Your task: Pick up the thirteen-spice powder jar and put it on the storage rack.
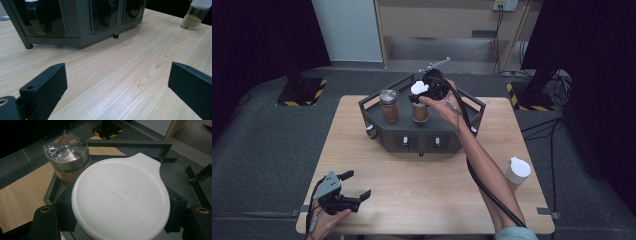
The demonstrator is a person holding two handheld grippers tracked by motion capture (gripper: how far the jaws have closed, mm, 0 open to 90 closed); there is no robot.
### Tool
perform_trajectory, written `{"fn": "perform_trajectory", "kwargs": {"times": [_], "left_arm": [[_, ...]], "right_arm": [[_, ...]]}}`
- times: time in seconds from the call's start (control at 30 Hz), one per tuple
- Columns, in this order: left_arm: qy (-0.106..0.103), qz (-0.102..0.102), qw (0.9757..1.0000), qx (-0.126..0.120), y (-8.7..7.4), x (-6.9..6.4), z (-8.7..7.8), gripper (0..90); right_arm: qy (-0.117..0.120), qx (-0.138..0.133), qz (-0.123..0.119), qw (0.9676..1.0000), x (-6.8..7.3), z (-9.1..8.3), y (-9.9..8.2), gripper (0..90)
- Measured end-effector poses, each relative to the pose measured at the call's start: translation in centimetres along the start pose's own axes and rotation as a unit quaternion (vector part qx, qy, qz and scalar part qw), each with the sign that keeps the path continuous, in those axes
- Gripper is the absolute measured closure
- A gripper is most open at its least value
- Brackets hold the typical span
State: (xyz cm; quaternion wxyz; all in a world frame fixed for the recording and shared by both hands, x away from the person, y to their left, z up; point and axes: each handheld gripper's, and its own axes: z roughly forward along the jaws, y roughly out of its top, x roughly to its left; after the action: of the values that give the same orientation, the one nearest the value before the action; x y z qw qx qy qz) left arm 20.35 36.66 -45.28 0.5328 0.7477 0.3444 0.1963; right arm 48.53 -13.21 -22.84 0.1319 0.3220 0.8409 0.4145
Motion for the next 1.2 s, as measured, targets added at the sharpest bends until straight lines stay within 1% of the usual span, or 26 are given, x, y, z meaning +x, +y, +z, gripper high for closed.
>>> {"fn": "perform_trajectory", "kwargs": {"times": [0.1, 0.5, 0.6, 0.73, 0.9, 0.97, 1.03, 1.07, 1.13, 1.2], "left_arm": [[-0.001, 0.001, 1.0, 0.0, 0.0, 0.0, 0.0, 1.2], [-0.002, 0.002, 1.0, 0.001, 0.0, 0.0, 0.0, 1.3], [-0.002, 0.002, 1.0, 0.001, 0.0, 0.0, 0.0, 1.3], [-0.002, 0.002, 1.0, 0.003, 0.1, 0.0, 0.1, 1.3], [-0.002, 0.003, 1.0, 0.003, 0.1, -0.1, 0.1, 1.4], [-0.002, 0.003, 1.0, 0.003, 0.1, -0.1, 0.1, 1.4], [-0.002, 0.003, 1.0, 0.003, 0.1, -0.1, 0.1, 1.4], [-0.002, 0.003, 1.0, 0.004, 0.1, -0.1, 0.1, 1.4], [-0.002, 0.003, 1.0, 0.003, 0.1, -0.1, 0.1, 1.4], [-0.001, 0.003, 1.0, 0.003, 0.1, -0.1, 0.1, 1.4]], "right_arm": [[0.001, 0.001, 0.005, 1.0, -0.3, 0.3, -0.1, 30.6], [0.001, 0.009, 0.013, 0.9999, -0.9, 1.1, -0.2, 30.6], [0.002, 0.007, 0.013, 0.9999, -0.9, 1.1, -0.2, 30.6], [0.003, 0.01, 0.006, 0.9999, -0.9, 1.1, -0.1, 30.4], [0.003, 0.005, 0.009, 0.9999, -0.8, 1.2, -0.4, 30.1], [0.007, 0.003, 0.009, 0.9999, -0.9, 1.2, -0.5, 29.0], [0.012, -0.001, 0.013, 0.9998, -0.9, 1.1, -0.5, 26.0], [0.011, -0.005, 0.013, 0.9998, -0.8, 0.9, -0.6, 24.1], [0.018, -0.017, 0.019, 0.9995, -1.1, 0.5, -0.7, 20.4], [0.012, -0.022, 0.016, 0.9995, -0.8, 0.0, -0.6, 18.1]]}}
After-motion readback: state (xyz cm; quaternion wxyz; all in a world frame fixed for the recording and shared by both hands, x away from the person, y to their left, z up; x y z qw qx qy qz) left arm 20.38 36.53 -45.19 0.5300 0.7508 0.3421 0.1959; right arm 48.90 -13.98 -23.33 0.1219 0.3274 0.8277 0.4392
